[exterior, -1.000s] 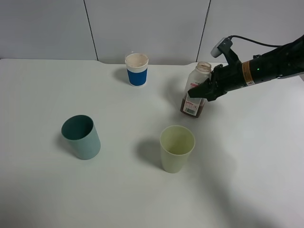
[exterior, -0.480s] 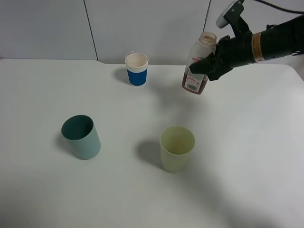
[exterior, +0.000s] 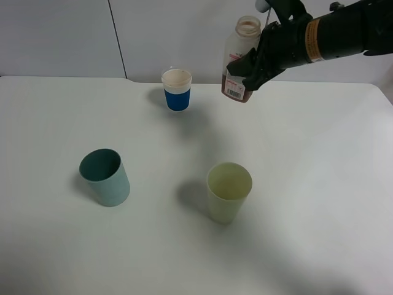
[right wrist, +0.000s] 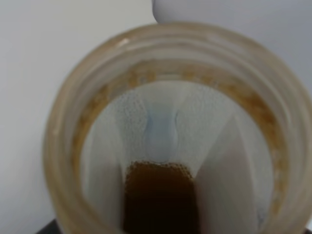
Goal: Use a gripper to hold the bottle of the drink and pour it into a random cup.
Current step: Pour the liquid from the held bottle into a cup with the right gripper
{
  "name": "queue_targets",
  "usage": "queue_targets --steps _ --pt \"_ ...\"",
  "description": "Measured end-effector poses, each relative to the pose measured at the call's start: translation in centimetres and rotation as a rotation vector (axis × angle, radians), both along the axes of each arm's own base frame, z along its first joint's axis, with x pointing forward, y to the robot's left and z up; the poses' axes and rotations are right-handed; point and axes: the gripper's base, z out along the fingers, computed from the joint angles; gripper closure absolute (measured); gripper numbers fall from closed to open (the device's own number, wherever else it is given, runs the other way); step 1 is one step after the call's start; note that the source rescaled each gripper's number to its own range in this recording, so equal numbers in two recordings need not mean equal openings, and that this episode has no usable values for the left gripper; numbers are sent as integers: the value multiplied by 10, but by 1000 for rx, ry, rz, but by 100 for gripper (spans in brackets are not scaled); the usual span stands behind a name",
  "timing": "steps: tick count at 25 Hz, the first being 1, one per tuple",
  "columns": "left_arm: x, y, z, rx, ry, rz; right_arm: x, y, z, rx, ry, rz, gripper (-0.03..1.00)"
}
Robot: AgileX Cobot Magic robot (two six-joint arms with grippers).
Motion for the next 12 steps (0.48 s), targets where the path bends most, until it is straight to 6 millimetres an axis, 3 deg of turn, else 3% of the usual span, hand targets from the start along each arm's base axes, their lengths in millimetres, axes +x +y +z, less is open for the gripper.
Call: queue_targets --steps 12 --pt "0 0 0 0 0 0 -27 55 0 -22 -19 80 97"
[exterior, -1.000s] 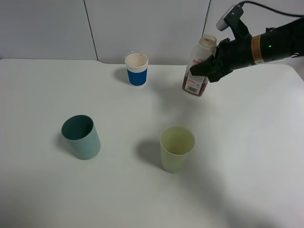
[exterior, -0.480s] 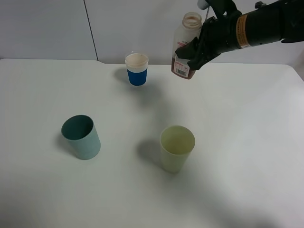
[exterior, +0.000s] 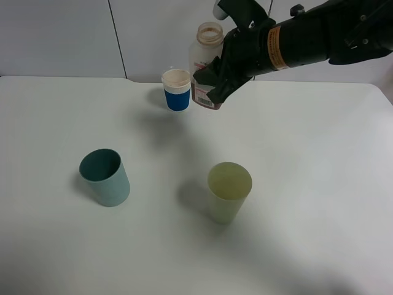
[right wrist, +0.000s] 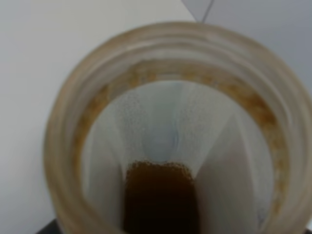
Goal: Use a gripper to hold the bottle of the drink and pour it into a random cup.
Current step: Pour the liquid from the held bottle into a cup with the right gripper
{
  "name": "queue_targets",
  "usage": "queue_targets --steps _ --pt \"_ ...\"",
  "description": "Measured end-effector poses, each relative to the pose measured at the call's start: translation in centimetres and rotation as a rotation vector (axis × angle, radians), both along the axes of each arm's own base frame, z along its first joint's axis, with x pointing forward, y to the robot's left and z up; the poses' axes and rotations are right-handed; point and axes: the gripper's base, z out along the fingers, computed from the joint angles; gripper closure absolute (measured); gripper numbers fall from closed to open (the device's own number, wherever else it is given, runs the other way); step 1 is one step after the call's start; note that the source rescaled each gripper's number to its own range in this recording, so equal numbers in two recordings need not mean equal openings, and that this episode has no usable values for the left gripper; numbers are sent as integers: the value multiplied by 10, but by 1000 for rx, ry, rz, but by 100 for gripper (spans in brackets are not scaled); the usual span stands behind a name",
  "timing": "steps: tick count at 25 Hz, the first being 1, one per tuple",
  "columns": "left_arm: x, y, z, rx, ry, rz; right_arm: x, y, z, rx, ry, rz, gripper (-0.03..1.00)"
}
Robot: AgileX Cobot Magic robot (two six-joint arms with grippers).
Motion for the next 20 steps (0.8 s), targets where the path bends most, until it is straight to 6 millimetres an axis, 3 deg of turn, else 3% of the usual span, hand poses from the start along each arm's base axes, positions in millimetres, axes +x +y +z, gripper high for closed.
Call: queue_targets --steps 14,20 --pt "0 0 0 0 0 0 -33 49 1 -41 -62 12 97" --pt "0 0 0 0 0 0 -34 59 -14 -45 -18 -64 97"
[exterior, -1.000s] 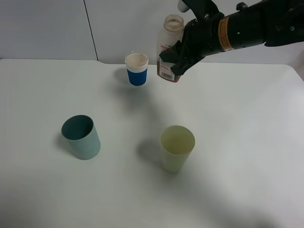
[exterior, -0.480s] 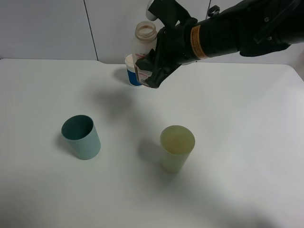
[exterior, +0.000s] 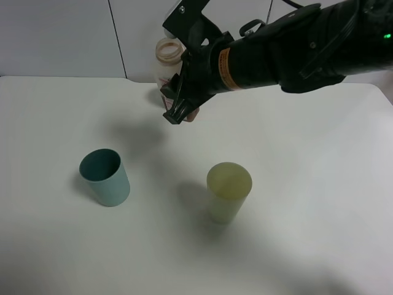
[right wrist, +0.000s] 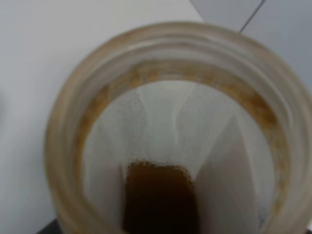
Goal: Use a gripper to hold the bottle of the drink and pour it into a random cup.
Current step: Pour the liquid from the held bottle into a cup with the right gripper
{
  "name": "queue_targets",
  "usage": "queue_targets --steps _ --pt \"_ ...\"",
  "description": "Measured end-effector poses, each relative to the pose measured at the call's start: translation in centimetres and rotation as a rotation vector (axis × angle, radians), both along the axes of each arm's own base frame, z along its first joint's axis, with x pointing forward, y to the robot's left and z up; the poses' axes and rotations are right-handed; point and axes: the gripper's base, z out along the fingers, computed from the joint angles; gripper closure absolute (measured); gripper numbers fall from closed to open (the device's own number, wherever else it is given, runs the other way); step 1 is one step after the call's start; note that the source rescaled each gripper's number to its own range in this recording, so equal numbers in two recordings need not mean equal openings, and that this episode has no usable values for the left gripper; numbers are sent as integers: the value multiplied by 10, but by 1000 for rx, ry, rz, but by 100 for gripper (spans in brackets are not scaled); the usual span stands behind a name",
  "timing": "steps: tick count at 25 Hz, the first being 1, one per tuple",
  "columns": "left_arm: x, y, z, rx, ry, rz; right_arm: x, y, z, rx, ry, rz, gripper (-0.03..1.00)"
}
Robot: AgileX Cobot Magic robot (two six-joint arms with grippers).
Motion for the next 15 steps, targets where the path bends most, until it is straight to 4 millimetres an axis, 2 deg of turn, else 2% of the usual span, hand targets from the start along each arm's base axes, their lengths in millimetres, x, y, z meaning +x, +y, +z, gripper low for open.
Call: queue_targets --steps 5,11,15 --pt "0 0 0 0 0 0 2 14 -16 -42 -1 -50 97" --pt "0 0 0 0 0 0 7 41 -11 -38 -64 -60 97" --pt "0 0 0 0 0 0 4 61 -15 -72 -109 -22 97"
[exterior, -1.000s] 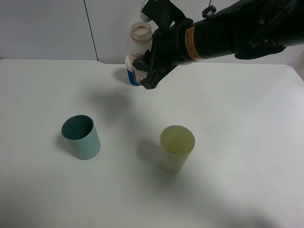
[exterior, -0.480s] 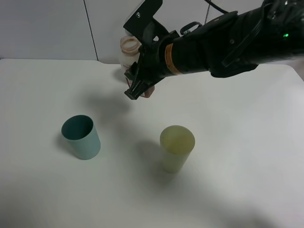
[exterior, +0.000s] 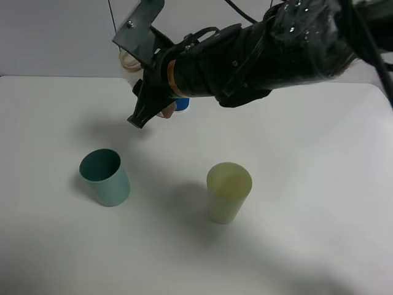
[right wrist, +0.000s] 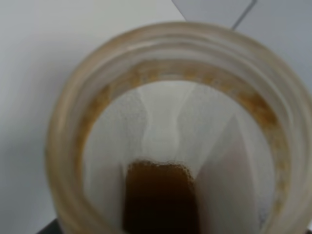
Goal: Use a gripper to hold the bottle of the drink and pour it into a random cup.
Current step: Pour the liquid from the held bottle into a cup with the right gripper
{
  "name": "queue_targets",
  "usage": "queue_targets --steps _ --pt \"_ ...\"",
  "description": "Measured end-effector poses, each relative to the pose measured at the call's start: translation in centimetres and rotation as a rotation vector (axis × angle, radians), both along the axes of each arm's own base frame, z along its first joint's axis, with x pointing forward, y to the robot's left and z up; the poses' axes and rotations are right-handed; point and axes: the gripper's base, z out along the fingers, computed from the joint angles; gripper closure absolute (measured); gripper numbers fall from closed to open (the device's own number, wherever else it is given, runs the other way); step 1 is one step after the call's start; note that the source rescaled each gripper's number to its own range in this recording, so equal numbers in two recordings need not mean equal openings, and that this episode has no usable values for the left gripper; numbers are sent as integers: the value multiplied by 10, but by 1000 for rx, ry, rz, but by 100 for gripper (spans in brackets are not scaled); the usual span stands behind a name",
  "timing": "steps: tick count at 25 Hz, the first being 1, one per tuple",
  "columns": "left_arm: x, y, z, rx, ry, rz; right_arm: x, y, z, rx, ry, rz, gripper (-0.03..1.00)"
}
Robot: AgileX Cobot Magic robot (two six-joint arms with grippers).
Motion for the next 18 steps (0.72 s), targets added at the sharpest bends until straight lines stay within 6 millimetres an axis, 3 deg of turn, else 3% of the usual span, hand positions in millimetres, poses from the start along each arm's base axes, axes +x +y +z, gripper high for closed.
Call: queue_targets --steps 9,18 --pt "0 0 0 0 0 0 -13 32 -13 -137 -114 43 97" --pt "0 0 0 0 0 0 -24 41 -21 -250 -178 102 97"
